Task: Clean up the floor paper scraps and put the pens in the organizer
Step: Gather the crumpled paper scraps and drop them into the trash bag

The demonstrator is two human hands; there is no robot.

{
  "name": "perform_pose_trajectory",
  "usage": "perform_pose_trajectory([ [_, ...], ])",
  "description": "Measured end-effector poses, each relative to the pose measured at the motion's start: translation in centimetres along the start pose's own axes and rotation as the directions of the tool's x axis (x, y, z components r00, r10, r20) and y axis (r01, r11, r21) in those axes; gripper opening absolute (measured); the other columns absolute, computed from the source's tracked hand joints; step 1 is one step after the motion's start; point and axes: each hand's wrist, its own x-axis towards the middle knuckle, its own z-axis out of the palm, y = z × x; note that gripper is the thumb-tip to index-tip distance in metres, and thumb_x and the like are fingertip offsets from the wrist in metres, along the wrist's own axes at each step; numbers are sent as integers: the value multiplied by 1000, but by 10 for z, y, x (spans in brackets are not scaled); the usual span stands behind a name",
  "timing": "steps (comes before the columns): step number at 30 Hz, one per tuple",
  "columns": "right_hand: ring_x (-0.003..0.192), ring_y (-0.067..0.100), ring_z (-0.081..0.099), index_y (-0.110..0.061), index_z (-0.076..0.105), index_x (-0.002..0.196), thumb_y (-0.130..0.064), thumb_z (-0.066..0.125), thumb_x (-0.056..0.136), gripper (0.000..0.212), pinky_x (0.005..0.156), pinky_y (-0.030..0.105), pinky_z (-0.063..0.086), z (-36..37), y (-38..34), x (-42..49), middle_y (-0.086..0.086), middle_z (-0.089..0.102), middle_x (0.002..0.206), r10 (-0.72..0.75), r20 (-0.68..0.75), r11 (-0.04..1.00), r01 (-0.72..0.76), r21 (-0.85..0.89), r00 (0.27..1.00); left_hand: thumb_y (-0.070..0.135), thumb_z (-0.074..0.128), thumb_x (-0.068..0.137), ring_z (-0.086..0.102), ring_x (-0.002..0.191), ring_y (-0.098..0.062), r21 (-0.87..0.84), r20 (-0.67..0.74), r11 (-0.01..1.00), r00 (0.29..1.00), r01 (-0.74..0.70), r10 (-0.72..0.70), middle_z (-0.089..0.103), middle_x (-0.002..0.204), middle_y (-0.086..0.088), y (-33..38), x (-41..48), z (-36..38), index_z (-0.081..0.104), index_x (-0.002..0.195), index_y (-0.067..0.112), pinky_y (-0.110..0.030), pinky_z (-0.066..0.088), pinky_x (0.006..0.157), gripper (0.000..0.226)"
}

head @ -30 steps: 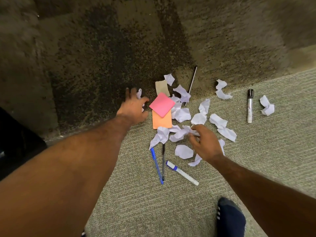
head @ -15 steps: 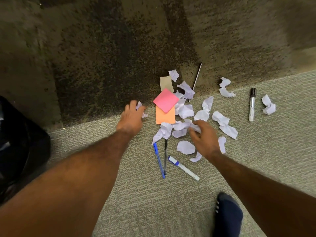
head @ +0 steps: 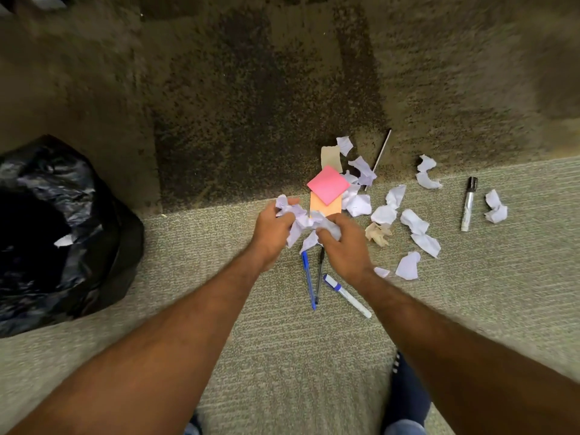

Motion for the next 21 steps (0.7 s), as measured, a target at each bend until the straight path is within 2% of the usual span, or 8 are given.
perform_pose_trajectory([
  [2,72,12,53,-12,62,100,-19,61,91,11,60,13,38,8,-18,-6,-1,64,83,-37,7,999,37,2,999,0,47,96,65,94,-19,-149,6,989,1000,4,-3,68,107,-9,7,-15,1,60,116,17,-28,53,77,29],
  [4,77,16,56,-13,61,103,-16,59,90,14,66,24,42,15,-38,-14,2,65,89,-59,8,998,58,30,998,0,45,98,62,96,-23,-233,-28,972,1000,-12,6,65,113,-17,14,-29,-1,57,122,11,-32,51,81,29],
  [6,90,18,58,-13,59,111,-14,54,86,26,77,31,47,23,-61,-23,4,65,101,-76,16,991,74,115,997,-4,42,96,61,94,-24,-256,-55,966,998,-45,32,64,112,-18,23,-42,-4,56,127,4,-33,50,76,35],
  [9,95,13,59,-12,58,116,-18,50,78,40,81,28,49,39,-96,-37,5,64,107,-25,37,937,10,349,999,-5,44,89,62,91,-26,-277,-89,954,992,-115,94,66,104,-17,39,-60,-16,59,123,5,-29,50,69,39],
  [12,89,17,56,-14,62,107,-24,49,76,36,75,32,46,53,-129,-46,6,62,97,81,28,804,-82,589,996,6,47,73,66,83,-18,-303,-132,936,980,-181,147,69,98,-10,58,-76,-32,61,116,13,-25,52,65,46],
  [16,87,27,53,-13,62,90,-43,55,83,32,79,39,43,73,-182,-53,14,56,91,205,68,501,-164,850,976,12,49,77,69,84,-17,-426,-143,871,969,-244,202,71,95,-8,78,-93,-58,60,115,7,-28,54,72,40],
  [18,84,25,60,-11,64,89,-43,57,90,33,78,37,48,87,-206,-55,13,62,89,220,93,409,-179,895,971,30,51,85,68,88,-22,-612,-118,756,972,-232,202,71,93,-10,89,-102,-75,60,110,6,-34,52,83,36],
  [21,73,21,63,-11,63,80,-24,62,93,19,71,34,52,112,-241,-61,11,66,79,229,112,439,-205,875,967,62,42,89,66,87,-26,-716,-197,652,968,-249,153,68,89,-14,108,-114,-105,59,103,2,-35,53,83,64],
])
